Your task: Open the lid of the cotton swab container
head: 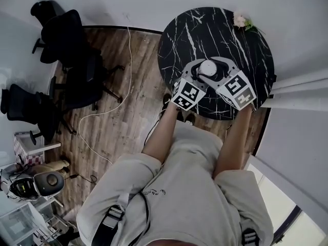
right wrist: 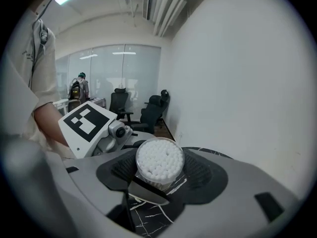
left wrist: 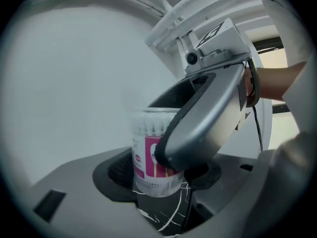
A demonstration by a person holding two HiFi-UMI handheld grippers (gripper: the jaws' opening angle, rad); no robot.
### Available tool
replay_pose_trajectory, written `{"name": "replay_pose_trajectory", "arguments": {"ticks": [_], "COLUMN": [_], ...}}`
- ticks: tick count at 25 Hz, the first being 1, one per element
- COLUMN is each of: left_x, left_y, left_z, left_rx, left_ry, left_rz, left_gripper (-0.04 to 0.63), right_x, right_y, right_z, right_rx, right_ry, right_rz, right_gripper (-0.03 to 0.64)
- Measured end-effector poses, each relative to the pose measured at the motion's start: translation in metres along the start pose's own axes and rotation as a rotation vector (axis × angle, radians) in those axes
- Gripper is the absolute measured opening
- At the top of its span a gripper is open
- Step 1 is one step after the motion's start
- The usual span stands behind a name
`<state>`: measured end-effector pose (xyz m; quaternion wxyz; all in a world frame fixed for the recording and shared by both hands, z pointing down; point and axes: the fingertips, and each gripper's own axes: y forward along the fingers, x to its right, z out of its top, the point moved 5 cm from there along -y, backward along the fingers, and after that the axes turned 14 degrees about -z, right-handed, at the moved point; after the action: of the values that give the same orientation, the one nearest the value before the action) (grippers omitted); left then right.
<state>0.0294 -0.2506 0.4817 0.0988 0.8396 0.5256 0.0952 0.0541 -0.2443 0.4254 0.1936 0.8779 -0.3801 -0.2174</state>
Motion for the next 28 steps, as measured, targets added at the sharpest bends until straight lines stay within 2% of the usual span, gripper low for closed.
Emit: {"name": "replay_pose_trajectory", "arguments": {"ticks": [8,17,22,28], "left_x": [-0.007,-0.006,-0.002,0.003], "left_y": [0.002,0.006,0.008,0.009], "left_z": [0.007,0.009,0.010,0.012], "left_rx": [-0.022,-0.032,-0.031,-0.022], "left_ry": [-0.010,-0.020,-0.018,-0.018], "left_rz": [0.079,0.117,0.111,0.091], "left_gripper": [0.268,0.268,0.268,0.268], "right_x": [0.008,0.008,0.007,0.011], "right_y": [-0.005,-0.005,-0.006,-0.010], "right_z": [0.023,0.023,0.017,0.011], "right_rx": [0.159,0.178,0.158,0.200], "right_ry": [0.100,0.063,0.070,0.117], "right_rz": [-0.074,-0.176,-0.183,-0.195], "right_gripper": [0.290,0.290,0.290,0.290]}}
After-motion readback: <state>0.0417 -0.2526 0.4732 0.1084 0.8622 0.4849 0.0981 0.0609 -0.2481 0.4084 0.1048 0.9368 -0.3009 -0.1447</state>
